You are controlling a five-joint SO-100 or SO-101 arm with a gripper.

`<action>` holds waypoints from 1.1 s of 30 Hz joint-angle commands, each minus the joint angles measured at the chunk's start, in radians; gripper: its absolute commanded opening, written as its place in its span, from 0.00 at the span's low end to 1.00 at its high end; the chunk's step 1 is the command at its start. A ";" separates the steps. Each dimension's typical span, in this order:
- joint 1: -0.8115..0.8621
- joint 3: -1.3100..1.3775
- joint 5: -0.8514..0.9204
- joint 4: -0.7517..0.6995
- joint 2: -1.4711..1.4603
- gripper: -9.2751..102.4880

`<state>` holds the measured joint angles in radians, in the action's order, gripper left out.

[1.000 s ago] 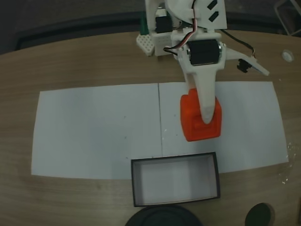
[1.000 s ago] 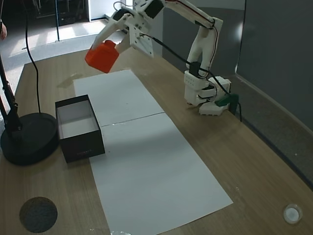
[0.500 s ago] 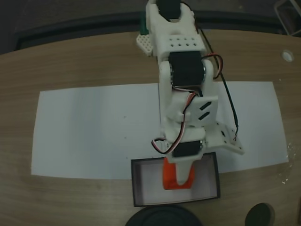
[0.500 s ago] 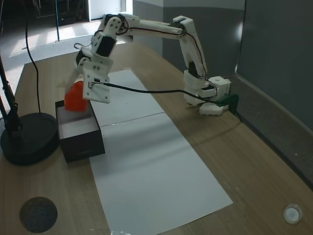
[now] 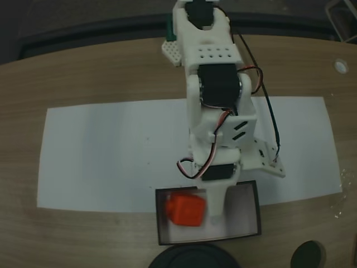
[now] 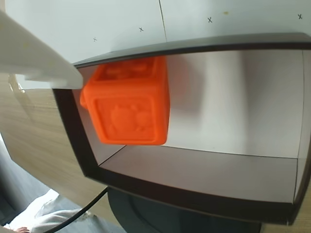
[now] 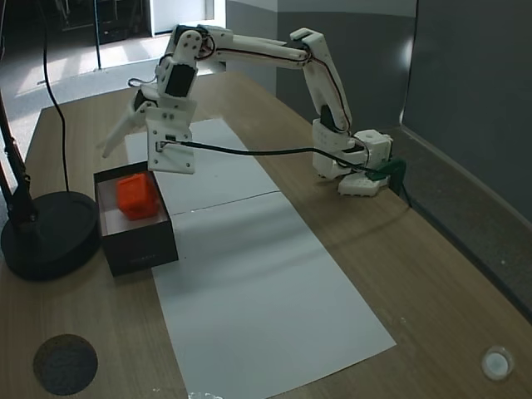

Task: Grab a orange square and put it in the box.

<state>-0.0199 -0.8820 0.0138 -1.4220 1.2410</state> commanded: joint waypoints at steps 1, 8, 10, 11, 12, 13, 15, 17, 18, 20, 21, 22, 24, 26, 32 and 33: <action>-0.043 0.067 -0.005 -0.054 0.225 0.29; -0.193 0.057 -0.003 -0.282 0.620 0.09; -0.216 0.037 -0.003 -0.308 0.735 0.09; -0.218 0.006 -0.003 -0.307 0.799 0.09; -0.210 -0.032 -0.003 -0.307 0.867 0.09; -0.201 -0.081 -0.003 -0.305 0.933 0.09; -0.172 -0.207 -0.003 -0.305 1.069 0.09; -0.132 -0.345 0.005 -0.305 1.212 0.09; -0.106 -0.420 0.005 -0.298 1.287 0.09; -0.049 -0.580 0.008 -0.275 1.442 0.09; -0.028 -0.660 0.008 -0.255 1.523 0.09; -0.017 -0.742 0.009 -0.230 1.600 0.09; -0.008 -0.905 0.049 -0.176 1.758 0.09; 0.005 -1.069 0.086 -0.107 1.908 0.08; 0.038 -1.442 0.103 0.072 2.238 0.08; 0.049 -1.468 0.103 0.103 2.249 0.08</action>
<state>0.0138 -2.2918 0.1181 -1.3852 3.4330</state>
